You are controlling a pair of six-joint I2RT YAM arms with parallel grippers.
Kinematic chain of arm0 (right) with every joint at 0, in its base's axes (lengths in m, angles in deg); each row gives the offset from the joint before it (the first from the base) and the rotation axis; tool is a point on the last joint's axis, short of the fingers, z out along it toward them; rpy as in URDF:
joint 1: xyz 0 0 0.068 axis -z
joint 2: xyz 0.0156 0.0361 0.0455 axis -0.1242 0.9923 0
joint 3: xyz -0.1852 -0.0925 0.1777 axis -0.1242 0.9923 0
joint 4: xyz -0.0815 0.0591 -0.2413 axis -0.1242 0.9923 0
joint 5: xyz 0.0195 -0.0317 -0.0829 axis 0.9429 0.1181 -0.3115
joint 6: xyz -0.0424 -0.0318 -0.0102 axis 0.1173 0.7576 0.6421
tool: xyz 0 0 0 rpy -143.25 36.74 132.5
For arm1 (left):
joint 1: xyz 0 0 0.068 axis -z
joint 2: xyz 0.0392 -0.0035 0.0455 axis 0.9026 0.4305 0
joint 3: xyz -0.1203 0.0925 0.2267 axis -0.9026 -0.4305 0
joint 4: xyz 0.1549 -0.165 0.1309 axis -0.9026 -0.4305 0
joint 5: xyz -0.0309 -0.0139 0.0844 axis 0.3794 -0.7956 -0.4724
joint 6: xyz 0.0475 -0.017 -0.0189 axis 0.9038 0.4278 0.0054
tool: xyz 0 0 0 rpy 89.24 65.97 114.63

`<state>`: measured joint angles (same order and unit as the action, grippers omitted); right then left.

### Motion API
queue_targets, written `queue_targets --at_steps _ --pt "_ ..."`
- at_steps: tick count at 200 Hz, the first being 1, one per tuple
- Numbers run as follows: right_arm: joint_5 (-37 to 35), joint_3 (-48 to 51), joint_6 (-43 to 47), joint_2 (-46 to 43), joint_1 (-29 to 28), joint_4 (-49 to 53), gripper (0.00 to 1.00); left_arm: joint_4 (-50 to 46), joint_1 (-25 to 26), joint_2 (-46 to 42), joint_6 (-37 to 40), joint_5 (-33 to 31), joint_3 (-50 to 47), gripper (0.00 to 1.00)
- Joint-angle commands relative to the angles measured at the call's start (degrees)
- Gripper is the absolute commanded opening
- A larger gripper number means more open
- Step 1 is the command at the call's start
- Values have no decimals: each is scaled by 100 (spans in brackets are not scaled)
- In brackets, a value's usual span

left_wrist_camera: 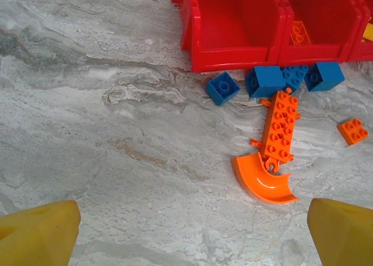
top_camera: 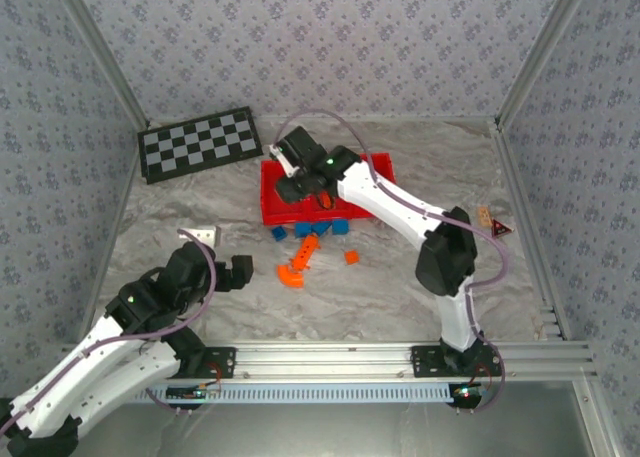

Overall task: Sort the legos into containers by color
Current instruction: Place the lego in the container.

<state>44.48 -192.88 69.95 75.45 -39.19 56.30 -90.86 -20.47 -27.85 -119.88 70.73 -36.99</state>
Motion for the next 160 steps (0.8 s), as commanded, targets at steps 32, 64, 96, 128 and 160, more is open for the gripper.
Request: queue_targets --at_steps 32,64,96,128,160 --pt "436 -1599 313 1560 253 354 29 73 -2 -400 -308 -100 -116 100" --pt "488 -2231 321 2168 288 443 34 33 -2 -535 -392 -146 -187 100" --pt "473 -2281 278 2343 317 376 46 5 0 -611 -397 -147 -218 100" --pt "316 -2279 225 2267 301 432 61 44 0 -602 -401 -166 -241 100" --pt "209 -2281 203 2105 288 618 68 58 0 -507 -424 -125 -259 100"
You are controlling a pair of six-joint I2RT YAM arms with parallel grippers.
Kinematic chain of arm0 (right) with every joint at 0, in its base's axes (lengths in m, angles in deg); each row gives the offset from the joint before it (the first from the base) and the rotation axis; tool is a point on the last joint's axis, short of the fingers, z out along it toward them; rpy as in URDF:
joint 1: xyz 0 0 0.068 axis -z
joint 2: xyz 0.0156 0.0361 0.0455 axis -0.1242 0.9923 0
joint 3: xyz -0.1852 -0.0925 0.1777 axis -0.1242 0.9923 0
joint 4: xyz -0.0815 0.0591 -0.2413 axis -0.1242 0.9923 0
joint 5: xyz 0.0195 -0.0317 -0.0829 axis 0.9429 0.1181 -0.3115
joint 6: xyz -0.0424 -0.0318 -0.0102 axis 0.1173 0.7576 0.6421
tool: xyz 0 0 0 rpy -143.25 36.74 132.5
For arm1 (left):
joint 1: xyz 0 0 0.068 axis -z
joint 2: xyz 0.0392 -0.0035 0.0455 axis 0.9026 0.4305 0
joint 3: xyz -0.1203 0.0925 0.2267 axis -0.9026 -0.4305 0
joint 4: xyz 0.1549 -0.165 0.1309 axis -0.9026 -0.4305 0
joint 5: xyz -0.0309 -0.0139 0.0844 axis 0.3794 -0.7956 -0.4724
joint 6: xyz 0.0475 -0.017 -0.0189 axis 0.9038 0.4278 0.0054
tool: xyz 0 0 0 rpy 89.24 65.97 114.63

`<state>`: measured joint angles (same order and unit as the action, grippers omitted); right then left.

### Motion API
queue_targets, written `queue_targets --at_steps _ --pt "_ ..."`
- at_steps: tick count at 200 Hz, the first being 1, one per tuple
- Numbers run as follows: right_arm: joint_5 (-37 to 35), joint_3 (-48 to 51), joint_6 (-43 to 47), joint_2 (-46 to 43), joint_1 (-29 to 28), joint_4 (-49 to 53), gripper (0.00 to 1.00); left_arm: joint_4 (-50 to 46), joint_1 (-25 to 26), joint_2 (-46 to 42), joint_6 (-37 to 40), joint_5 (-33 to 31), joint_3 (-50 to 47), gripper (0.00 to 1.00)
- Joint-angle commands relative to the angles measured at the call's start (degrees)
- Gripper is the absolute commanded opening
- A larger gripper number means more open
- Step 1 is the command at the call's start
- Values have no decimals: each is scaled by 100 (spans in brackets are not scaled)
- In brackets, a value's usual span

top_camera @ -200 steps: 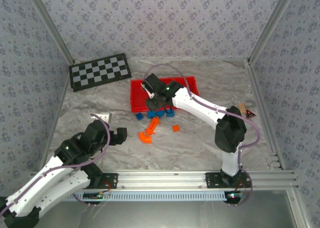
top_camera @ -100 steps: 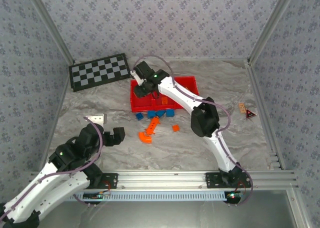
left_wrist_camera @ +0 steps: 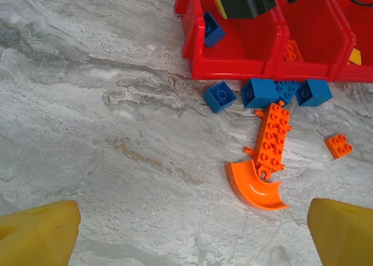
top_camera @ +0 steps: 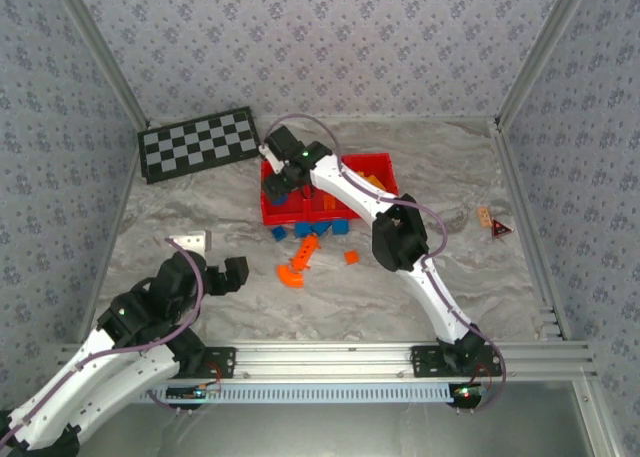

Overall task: Sort the legos into containers by color
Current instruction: Place the lego in the container.

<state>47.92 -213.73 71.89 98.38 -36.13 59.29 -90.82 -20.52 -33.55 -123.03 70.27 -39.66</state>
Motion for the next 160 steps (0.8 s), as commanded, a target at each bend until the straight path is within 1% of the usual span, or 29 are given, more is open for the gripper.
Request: queue_targets --at_steps 1,29,43,55,75,107,136,160 --pt "-137 -196 6 -198 -21 327 68 58 5 69 -107 -73 8 100" --pt "-284 -78 -163 -559 -2 668 69 71 2 200 -139 -29 -1 100" --pt "-404 316 -340 -924 23 695 70 101 2 267 -137 -2 -14 100" --pt "-470 862 -558 -1356 60 582 72 136 5 325 -124 12 -19 100" --pt "-510 2068 -1006 -2208 139 161 75 189 5 411 -107 22 -45 100" --pt "-642 3859 -1915 -3404 353 -405 80 308 5 526 -60 41 -89 100" --pt "-802 5095 -2623 -4075 492 -866 81 413 -4 622 1 63 -107 100" --pt "-917 5714 -3000 -4251 524 -1198 81 489 -4 688 19 88 -124 100"
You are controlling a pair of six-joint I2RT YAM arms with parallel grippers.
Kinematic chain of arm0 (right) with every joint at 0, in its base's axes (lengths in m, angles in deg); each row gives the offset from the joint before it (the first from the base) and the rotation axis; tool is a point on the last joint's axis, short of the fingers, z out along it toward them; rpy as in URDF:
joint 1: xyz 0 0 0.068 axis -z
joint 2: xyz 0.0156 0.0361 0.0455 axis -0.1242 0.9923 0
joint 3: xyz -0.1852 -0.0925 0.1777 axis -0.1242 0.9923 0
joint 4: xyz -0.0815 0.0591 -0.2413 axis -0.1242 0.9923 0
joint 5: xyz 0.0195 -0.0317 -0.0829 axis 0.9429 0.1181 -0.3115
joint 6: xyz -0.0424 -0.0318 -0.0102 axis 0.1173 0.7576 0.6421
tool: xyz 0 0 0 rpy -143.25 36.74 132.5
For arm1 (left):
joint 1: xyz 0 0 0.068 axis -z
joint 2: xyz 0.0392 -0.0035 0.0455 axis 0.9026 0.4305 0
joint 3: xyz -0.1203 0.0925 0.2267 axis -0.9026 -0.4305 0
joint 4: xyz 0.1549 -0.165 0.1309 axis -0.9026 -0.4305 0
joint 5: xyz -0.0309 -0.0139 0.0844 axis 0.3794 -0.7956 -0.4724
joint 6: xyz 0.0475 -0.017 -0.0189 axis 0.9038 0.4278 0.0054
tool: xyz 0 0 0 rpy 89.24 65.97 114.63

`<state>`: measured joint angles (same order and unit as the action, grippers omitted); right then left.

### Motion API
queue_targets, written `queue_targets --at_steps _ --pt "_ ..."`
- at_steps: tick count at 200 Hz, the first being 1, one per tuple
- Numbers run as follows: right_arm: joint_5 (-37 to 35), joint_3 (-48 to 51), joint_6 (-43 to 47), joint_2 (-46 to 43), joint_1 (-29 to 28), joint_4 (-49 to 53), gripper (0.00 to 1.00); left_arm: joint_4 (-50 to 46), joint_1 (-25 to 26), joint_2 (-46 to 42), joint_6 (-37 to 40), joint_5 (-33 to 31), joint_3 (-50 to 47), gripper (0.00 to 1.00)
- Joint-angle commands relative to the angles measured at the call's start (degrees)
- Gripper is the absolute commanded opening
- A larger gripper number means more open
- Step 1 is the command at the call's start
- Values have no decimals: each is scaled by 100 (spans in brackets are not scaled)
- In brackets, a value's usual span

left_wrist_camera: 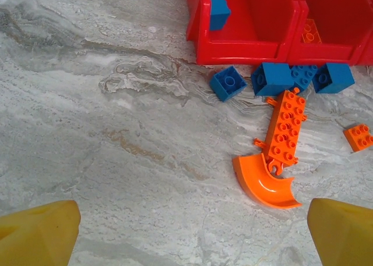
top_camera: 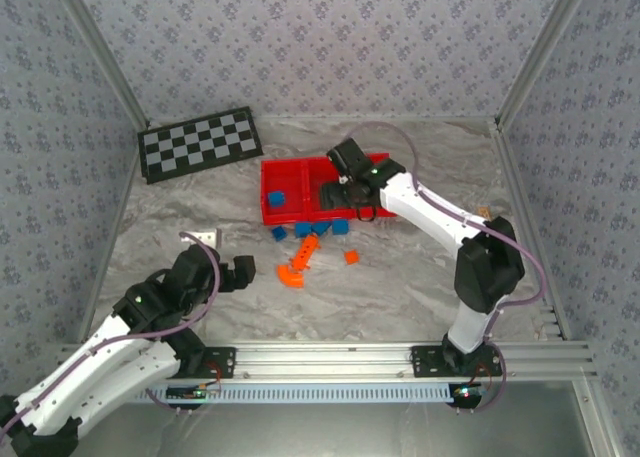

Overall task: Sort the legos into containers by color
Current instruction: Place the lego in the container, then pick up the lego from the center of the table.

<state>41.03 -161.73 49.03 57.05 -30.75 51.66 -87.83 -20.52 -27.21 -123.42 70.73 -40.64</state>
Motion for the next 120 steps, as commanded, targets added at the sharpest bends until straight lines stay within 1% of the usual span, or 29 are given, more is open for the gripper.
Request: queue_targets --at_steps 1,24,56,120 --pt "-231 534 -724 -118 -20 -437 81 187 -4 59 58 49 -30 100" --pt "-259 716 -911 5 -30 -607 81 189 -7 82 58 64 -41 100" --pt "-259 645 -1102 314 -88 -602 80 123 -16 42 45 66 -66 100" --pt "-224 525 -1138 859 -96 -668 73 37 -20 -50 45 16 -82 100"
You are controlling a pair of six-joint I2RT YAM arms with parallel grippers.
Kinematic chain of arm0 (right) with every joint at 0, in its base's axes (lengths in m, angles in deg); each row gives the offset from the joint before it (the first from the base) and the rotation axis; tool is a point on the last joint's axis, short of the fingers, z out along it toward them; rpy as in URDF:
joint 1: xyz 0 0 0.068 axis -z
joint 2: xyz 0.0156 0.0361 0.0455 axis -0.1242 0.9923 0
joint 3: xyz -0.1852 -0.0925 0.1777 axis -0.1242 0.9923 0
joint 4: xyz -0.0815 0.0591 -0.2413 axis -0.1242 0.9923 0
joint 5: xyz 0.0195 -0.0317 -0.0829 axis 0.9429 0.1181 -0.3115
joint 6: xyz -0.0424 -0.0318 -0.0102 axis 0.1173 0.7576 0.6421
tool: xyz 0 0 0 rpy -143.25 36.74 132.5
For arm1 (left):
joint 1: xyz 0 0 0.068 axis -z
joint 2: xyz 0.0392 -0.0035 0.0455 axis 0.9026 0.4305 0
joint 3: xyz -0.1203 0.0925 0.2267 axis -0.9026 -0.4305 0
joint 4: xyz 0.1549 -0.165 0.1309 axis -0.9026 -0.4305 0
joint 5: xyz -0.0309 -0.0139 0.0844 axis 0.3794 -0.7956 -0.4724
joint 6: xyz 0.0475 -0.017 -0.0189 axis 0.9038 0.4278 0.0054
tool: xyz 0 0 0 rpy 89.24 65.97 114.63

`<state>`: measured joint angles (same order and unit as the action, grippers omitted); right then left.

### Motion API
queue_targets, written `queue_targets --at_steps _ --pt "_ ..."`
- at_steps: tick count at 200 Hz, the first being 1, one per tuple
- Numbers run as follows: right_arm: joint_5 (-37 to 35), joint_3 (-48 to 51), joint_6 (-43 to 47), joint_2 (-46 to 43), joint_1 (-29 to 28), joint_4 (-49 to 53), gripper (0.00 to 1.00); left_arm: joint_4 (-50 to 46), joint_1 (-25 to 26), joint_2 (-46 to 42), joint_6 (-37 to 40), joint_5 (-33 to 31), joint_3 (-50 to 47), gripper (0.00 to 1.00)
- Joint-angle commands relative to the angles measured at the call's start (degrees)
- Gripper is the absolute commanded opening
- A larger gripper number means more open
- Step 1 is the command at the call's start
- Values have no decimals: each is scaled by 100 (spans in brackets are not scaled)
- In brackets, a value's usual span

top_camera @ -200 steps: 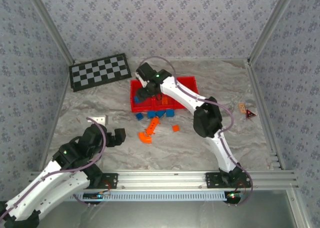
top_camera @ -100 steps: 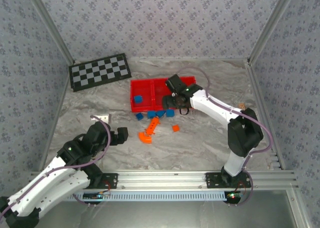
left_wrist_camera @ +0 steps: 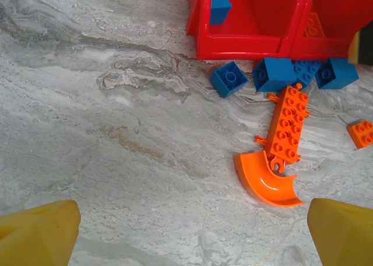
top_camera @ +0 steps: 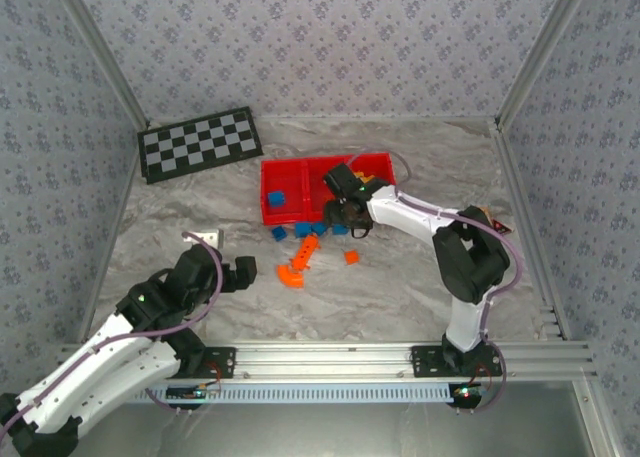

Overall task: Sort the legos into containers by color
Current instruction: Pick up the lego from the center of the table.

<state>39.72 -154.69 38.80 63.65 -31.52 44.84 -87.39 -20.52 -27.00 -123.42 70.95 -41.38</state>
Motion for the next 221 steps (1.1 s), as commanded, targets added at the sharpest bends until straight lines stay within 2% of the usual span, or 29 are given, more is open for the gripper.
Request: queue_targets --at_steps 1,109,176,221 --pt "-93 -182 -115 207 -20 14 73 -8 -16 -72 43 -4 -6 100" --pt "-256 -663 -7 913 -119 162 65 45 -29 -2 98 -10 13 100" --pt "-422 -701 289 967 -141 407 46 68 -28 7 93 0 -13 100" --pt "-471 -659 325 924 -144 453 39 40 -32 -10 63 12 -40 100"
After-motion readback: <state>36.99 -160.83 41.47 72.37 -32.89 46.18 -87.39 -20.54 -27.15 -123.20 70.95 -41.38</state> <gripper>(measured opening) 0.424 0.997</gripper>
